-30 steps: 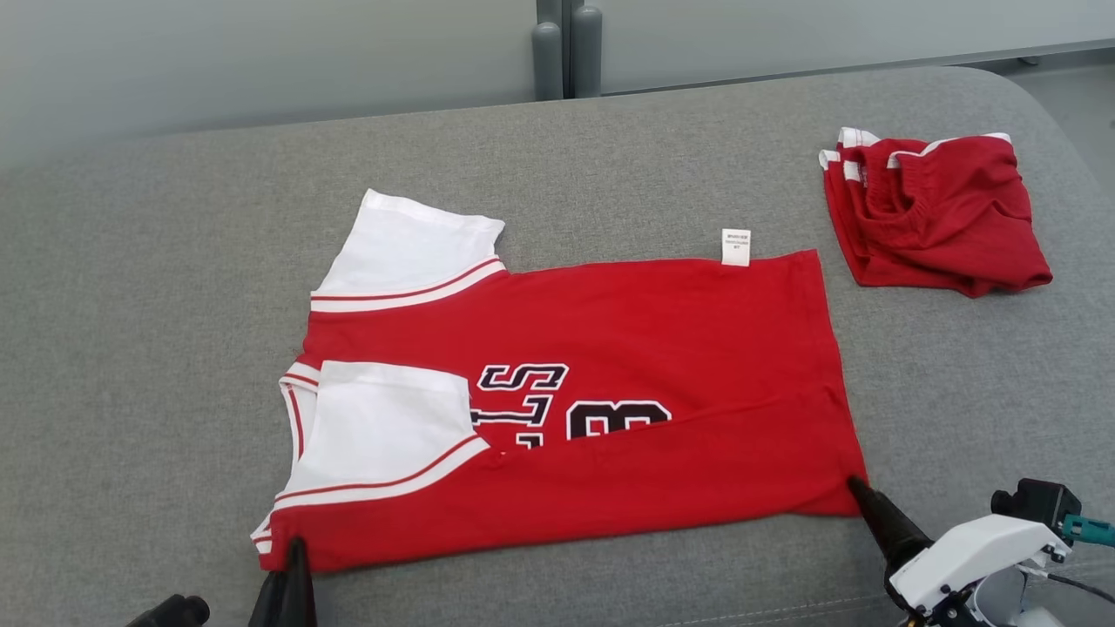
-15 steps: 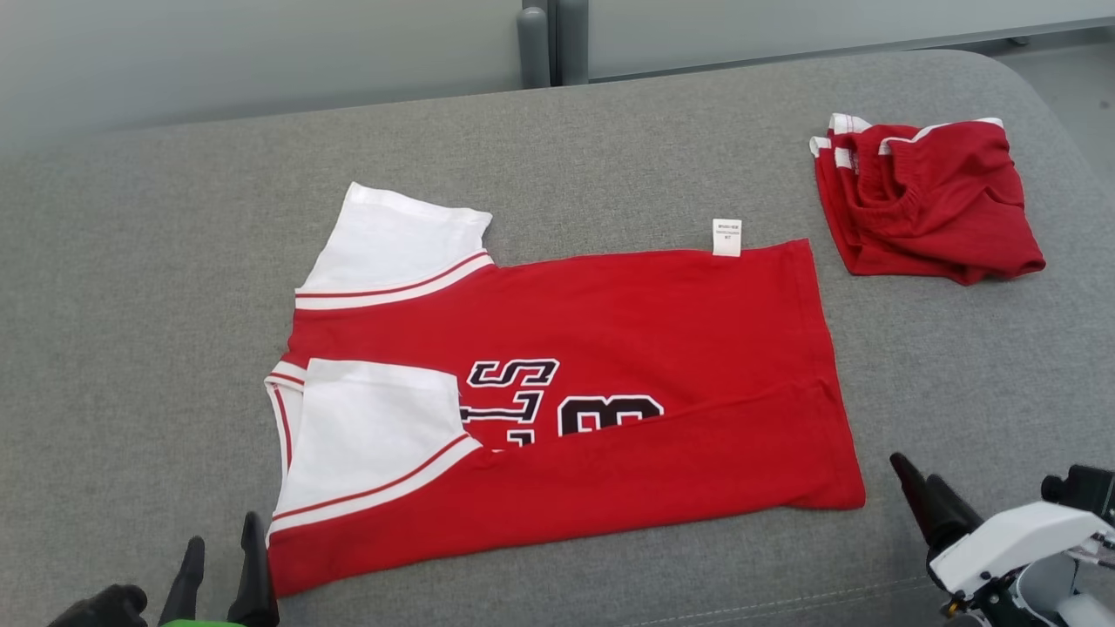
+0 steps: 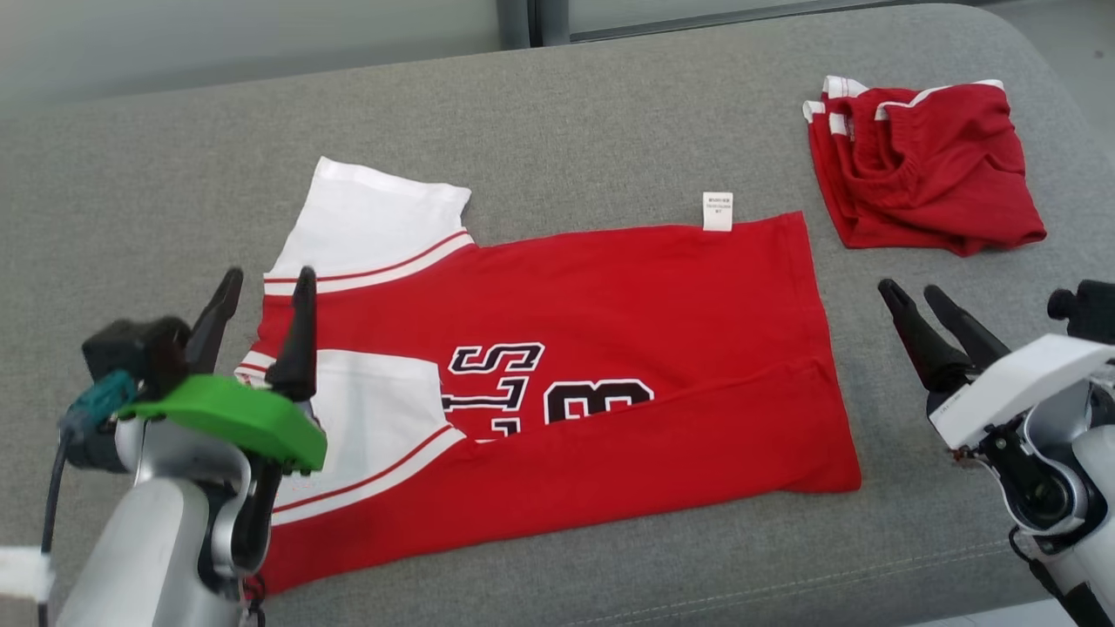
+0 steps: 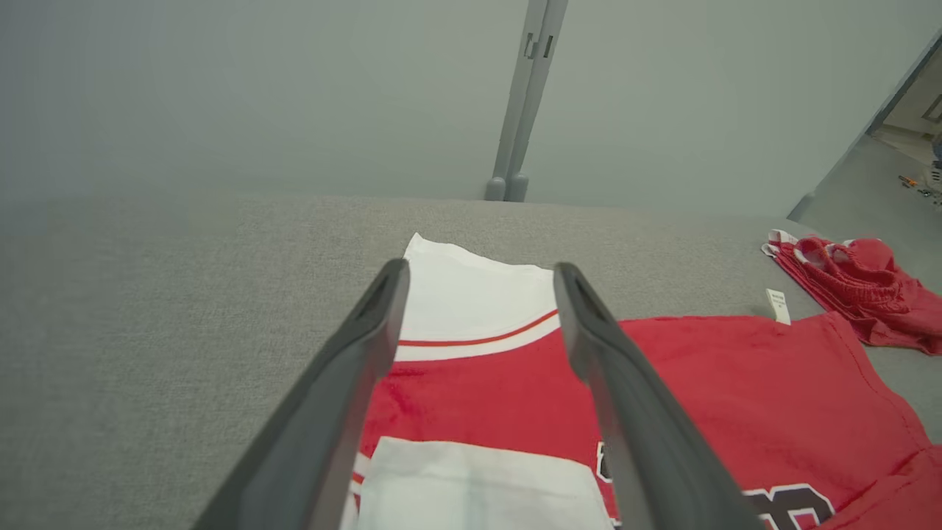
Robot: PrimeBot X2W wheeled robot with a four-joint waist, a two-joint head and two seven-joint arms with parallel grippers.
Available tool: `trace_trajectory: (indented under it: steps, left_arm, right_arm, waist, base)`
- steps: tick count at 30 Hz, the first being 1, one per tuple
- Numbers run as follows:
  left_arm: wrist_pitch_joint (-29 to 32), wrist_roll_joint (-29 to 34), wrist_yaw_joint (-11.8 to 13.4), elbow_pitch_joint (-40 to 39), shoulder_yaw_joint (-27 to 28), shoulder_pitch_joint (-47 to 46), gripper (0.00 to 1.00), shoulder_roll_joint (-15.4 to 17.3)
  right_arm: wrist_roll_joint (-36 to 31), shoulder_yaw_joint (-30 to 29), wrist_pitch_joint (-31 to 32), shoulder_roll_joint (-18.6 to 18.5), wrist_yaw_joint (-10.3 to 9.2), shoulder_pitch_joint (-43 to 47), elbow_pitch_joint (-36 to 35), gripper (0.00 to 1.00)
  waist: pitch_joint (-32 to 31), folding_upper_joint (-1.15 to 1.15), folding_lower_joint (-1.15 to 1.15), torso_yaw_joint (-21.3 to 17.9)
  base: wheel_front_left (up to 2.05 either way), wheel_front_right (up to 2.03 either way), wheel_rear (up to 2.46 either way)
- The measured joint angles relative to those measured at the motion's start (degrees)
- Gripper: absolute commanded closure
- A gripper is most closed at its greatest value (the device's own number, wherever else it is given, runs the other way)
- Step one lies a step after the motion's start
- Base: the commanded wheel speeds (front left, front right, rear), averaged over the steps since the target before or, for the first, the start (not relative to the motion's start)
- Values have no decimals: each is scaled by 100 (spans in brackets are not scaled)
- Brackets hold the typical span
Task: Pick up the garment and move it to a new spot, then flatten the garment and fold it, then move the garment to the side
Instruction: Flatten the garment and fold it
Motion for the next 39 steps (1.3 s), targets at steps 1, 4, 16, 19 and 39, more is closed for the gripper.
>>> trace_trajectory:
  steps: [1,4,16,19,39]
  left_arm:
    - [125,25,-21,76,-70,-204,0,7]
    - [431,69,-46,301,-182,-798,0,13]
    - [1293,204,-41,1524,-98,-2345,0,200]
    - [1382,250,-41,1704,-100,-2631,0,204]
    - [1424,468,-122,2915,-91,-3546,0,394]
  right_arm:
    - [-46,43,59,-7,0,-91,-51,0]
    - [-124,191,253,-8,2,-351,-189,0]
    - [-289,370,592,-3,12,-1277,-567,0]
    - [-316,347,633,-1,10,-1348,-588,0]
    - [-366,486,680,172,120,-1561,-431,0]
  waist:
    - [49,0,0,-11]
    - [218,0,0,-43]
    - [1037,0,0,-261]
    - [1235,0,1,-340]
    - [1836,0,1,-665]
  base:
    - [0,0,0]
    - [0,0,0]
    - [0,0,0]
    - [0,0,0]
    - [0,0,0]
